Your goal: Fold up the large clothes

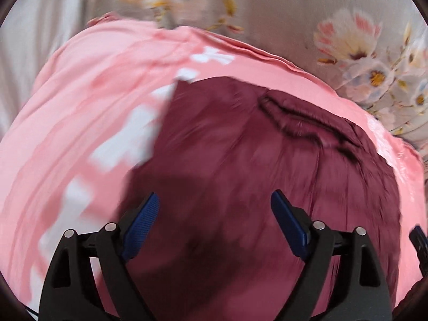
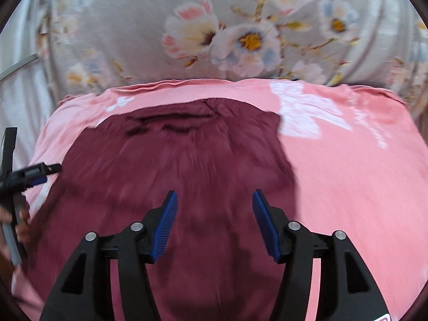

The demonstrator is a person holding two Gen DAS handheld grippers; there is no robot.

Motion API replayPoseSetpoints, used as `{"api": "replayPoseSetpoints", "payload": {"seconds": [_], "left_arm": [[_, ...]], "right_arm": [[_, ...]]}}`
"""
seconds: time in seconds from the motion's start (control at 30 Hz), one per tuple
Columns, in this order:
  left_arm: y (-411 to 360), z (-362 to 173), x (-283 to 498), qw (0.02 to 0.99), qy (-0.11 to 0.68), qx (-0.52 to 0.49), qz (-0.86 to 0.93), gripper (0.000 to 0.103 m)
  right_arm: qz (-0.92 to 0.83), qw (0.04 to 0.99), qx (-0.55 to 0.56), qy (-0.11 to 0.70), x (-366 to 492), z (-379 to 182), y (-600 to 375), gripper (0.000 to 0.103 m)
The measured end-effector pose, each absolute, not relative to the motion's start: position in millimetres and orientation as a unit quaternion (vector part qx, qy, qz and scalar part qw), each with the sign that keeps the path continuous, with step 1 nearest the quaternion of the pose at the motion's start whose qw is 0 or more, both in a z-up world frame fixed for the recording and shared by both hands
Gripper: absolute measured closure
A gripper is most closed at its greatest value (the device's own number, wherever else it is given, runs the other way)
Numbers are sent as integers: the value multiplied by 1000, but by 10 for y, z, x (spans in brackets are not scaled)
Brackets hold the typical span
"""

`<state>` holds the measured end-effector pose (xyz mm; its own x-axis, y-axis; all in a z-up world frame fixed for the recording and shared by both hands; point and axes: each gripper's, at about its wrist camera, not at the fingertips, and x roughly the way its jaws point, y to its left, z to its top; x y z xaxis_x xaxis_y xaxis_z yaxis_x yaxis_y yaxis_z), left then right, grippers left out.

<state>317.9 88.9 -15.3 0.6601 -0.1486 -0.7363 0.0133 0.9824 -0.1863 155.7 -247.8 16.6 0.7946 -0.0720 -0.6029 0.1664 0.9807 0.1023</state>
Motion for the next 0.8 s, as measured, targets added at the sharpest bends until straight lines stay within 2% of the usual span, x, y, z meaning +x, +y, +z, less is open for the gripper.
{"api": "replayPoseSetpoints", "payload": {"seconds": [0.2,0.33,0.4,0.67,0.8], "left_arm": [[1587,-310,2035,910,408,-74,-26,17],[1773,-421,1484,911,409,-51,-16,16],[1868,-487,1284,906,417,-73,-24,13],[2179,-702,1246,887,425,-181,-14,10],[2111,-708,1284,887,423,-186,-21,10]], "right_arm": [[-102,944,56,310,241,4,-2437,38],[-108,938,97,315,-230,-185,-2480,35],[-121,933,116,318,-360,-311,-2496,33],[-131,914,205,323,-412,-543,-2668,32],[-129,901,246,333,-303,-639,-2737,32]]}}
